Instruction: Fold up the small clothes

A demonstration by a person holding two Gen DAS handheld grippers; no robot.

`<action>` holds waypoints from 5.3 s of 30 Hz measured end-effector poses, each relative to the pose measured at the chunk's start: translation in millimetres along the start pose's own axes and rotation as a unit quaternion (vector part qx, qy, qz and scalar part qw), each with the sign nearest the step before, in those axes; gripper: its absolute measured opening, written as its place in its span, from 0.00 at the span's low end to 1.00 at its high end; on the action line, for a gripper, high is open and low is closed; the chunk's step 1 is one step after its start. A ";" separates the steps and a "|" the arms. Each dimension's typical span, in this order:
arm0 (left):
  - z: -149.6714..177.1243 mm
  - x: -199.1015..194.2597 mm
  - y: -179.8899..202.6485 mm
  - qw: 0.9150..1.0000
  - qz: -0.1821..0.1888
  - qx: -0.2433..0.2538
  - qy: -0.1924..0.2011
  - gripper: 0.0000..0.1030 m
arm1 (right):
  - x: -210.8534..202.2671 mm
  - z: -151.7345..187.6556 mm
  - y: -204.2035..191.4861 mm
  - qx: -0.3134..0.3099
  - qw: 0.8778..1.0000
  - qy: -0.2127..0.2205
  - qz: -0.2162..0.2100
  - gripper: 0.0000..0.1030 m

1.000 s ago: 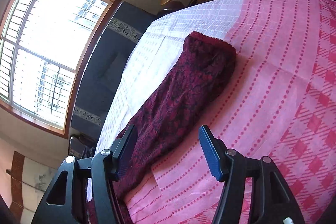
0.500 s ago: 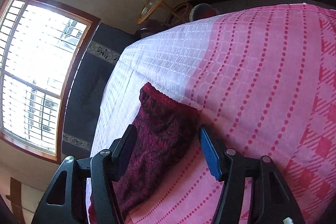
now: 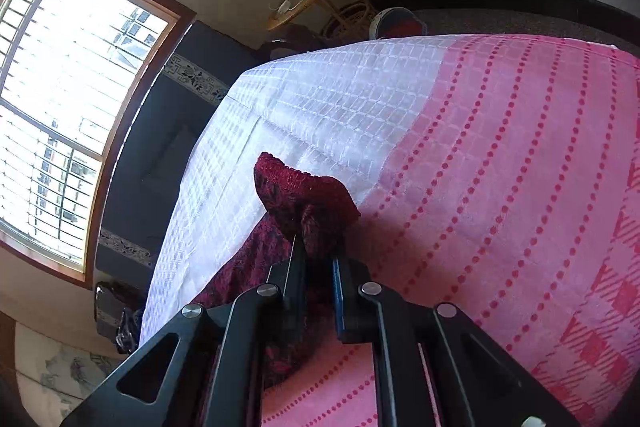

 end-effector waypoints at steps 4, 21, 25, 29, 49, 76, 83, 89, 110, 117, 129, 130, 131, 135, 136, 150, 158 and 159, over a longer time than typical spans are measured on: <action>0.2 -0.2 -2.8 1.000 0.001 -0.010 -0.001 1.00 | -15.5 13.2 -59.4 -0.034 0.998 -0.005 -0.046 0.10; 0.2 -2.6 -33.7 0.996 -0.020 -0.086 0.002 1.00 | -28.0 306.1 -307.2 -0.137 0.945 -0.203 -0.215 0.10; 0.7 -4.1 -38.9 0.994 -0.018 -0.103 0.005 1.00 | -22.4 381.0 -327.5 -0.155 0.933 -0.243 -0.215 0.10; 0.5 -6.0 -37.8 0.995 -0.014 -0.103 0.008 1.00 | -18.4 430.8 -340.1 -0.163 0.923 -0.275 -0.213 0.10; 0.3 -12.0 -41.4 0.992 -0.003 -0.123 0.014 1.00 | -12.6 501.1 -376.7 -0.187 0.890 -0.334 -0.248 0.17; -67.0 -7.9 -126.9 0.984 0.039 -0.175 0.021 1.00 | -88.0 419.9 -304.5 -0.432 0.857 -0.178 -0.217 0.59; -108.1 61.1 -276.3 0.965 -0.003 -0.258 -0.038 0.98 | -81.7 432.3 -288.0 -0.421 0.860 -0.198 -0.211 0.59; -122.3 111.3 -349.7 0.952 -0.011 -0.295 -0.081 0.80 | -84.9 437.0 -284.2 -0.411 0.865 -0.196 -0.211 0.58; -223.7 115.8 -212.3 0.995 0.040 -0.083 0.042 0.08 | -94.4 413.0 -270.8 -0.330 0.891 -0.188 -0.249 0.58; -215.2 100.9 0.5 0.982 0.177 0.053 0.035 0.08 | -100.9 387.6 -258.4 -0.265 0.911 -0.161 -0.271 0.58; -87.0 115.5 180.4 0.937 0.253 0.240 -0.011 0.23 | -87.5 358.7 -228.5 -0.131 0.937 -0.161 -0.281 0.58; -90.1 111.8 178.2 0.938 0.267 0.221 -0.012 0.35 | -86.7 357.9 -227.4 -0.124 0.937 -0.162 -0.284 0.57; -92.6 107.1 175.1 0.939 0.276 0.205 -0.010 0.43 | -86.3 357.2 -226.3 -0.118 0.937 -0.164 -0.286 0.57; -110.7 85.0 143.3 0.949 0.270 0.161 0.033 0.71 | -91.0 353.1 -222.5 -0.105 0.937 -0.160 -0.291 0.57; -113.7 82.3 132.7 0.951 0.269 0.146 0.033 0.73 | -92.6 350.8 -220.6 -0.100 0.938 -0.160 -0.290 0.57; -77.8 101.9 -31.0 0.987 0.154 -0.027 0.022 0.74 | -46.0 312.9 -230.4 -0.125 0.942 -0.222 -0.218 0.11; -78.5 86.7 -22.5 0.991 0.123 0.008 0.060 0.74 | -65.1 274.3 -301.7 -0.214 0.919 -0.140 -0.300 0.08; -78.9 86.3 -21.4 0.991 0.119 0.010 0.061 0.74 | -70.2 266.6 -303.7 -0.229 0.917 -0.112 -0.308 0.07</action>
Point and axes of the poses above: each gripper's, at about its wrist camera, not at the fingertips, and x roughly the way its jaws point, y to its right, z to its underside, the point moved 3 cm from there along x, roughly the way its jaws point, and after that the axes turned 15 degrees about y, right-handed, at the moved point
